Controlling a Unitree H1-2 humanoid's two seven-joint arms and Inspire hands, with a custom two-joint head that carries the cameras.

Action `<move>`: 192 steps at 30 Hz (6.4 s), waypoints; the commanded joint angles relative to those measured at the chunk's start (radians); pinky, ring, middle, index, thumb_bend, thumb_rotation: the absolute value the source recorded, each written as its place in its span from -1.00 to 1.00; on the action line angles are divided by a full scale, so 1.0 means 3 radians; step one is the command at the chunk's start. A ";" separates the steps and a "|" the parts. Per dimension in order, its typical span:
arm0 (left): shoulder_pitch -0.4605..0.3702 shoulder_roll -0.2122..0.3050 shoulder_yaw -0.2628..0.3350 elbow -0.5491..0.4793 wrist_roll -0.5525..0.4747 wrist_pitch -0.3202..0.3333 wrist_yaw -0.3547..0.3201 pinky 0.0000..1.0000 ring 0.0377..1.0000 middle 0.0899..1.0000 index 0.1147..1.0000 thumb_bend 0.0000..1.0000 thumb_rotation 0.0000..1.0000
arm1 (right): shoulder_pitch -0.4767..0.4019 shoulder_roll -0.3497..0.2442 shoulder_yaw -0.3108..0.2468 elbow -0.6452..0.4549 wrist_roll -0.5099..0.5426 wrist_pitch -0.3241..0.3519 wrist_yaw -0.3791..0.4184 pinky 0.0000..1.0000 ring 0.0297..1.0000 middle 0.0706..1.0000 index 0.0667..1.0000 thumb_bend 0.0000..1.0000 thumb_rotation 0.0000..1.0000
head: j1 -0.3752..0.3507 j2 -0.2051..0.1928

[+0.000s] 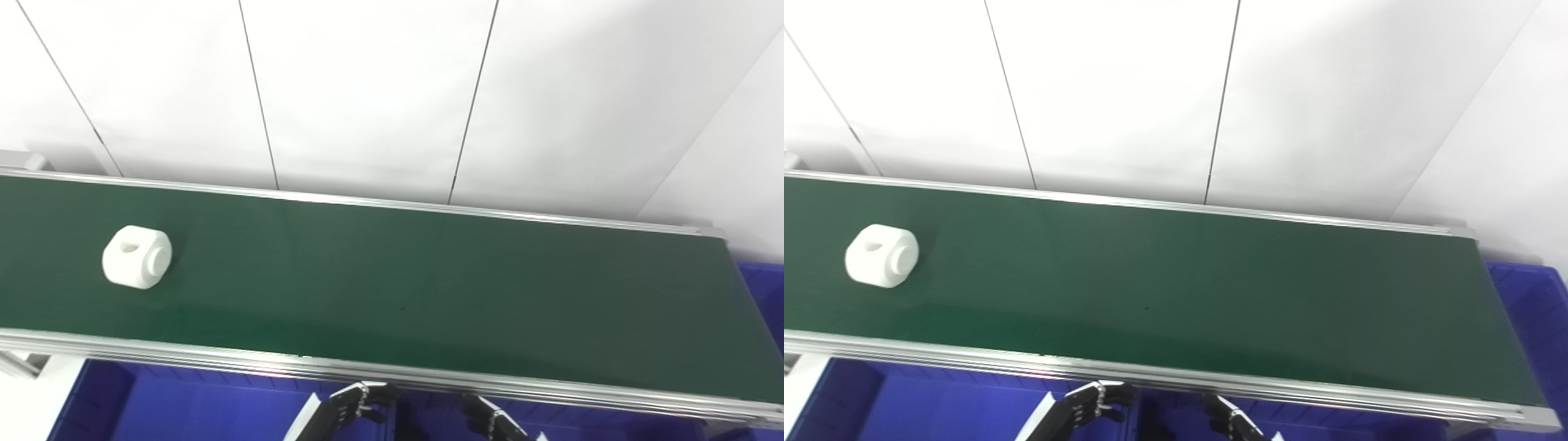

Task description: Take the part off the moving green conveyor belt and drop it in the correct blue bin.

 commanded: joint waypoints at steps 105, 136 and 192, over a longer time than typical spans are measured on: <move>-0.1355 -0.0298 0.1641 0.0389 0.2521 0.0965 0.2323 0.60 0.63 0.64 0.53 0.82 -0.04 | 0.0040 0.0357 -0.0617 -0.0054 0.0050 -0.0137 0.0823 0.91 0.86 0.79 0.71 0.83 0.81 | 0.0016 0.0053; -0.0947 -0.0135 0.1352 -0.0680 0.2772 0.2017 0.1225 0.16 0.43 0.55 0.41 0.72 -0.93 | 0.0098 0.0411 -0.0584 -0.0102 0.0046 -0.0137 0.0812 0.94 0.86 0.79 0.72 0.82 0.81 | -0.0001 0.0105; -0.1492 -0.0071 0.1117 -0.0099 0.2499 0.2289 0.1071 -0.47 -0.35 -0.19 0.01 -0.02 -1.00 | 0.0142 0.0395 -0.0454 -0.0170 0.0053 -0.0137 0.0727 0.95 0.86 0.81 0.74 0.82 0.79 | -0.0099 0.0134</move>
